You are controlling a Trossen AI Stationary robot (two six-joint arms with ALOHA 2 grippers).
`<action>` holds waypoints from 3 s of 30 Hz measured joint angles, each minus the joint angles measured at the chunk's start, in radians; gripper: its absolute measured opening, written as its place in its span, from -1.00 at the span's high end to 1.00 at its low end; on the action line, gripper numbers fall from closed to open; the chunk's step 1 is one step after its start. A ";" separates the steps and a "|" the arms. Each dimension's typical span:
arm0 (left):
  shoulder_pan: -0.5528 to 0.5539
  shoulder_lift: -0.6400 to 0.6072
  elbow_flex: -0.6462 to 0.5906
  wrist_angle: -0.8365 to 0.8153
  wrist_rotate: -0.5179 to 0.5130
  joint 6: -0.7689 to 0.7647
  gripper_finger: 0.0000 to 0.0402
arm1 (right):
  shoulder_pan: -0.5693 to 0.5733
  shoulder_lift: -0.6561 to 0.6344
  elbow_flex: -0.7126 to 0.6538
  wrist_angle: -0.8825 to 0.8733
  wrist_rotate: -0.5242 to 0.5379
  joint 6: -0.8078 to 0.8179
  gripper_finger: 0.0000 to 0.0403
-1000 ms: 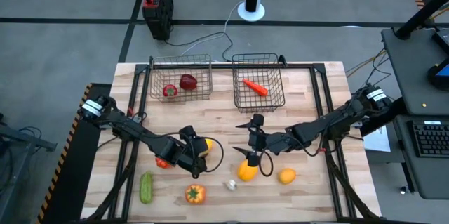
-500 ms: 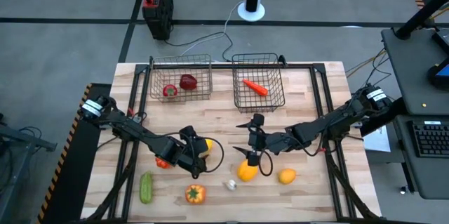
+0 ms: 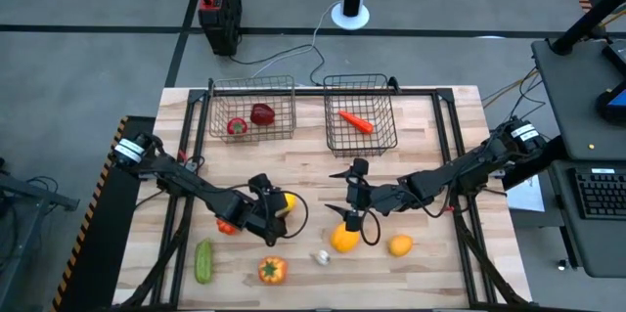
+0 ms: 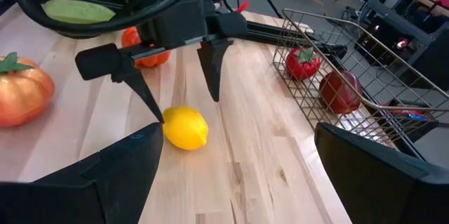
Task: Sort produce into baskets
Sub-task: Put the lemon into the gold wire basket
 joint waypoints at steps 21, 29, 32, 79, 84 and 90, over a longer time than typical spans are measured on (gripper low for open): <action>0.001 0.000 -0.226 0.464 0.006 0.033 -0.67 | -0.005 0.000 -0.003 0.002 0.000 0.004 -0.81; 0.003 0.032 -0.241 0.518 0.006 0.037 -0.67 | -0.006 0.000 -0.003 0.001 0.000 0.016 -0.81; 0.004 0.090 -0.217 0.521 0.006 0.044 -0.67 | -0.006 0.000 -0.003 0.001 0.000 0.018 -0.81; -0.066 -0.126 -0.185 1.002 -0.072 0.681 -0.07 | -0.001 0.000 -0.044 0.180 -0.165 -0.051 -0.81; -0.065 -0.125 -0.255 1.243 -0.041 0.727 -0.07 | -0.001 0.000 -0.084 0.305 -0.217 -0.100 -0.81; -0.059 -0.133 -0.353 1.540 -0.070 0.710 -0.07 | 0.004 0.000 -0.084 0.226 -0.207 -0.190 -0.81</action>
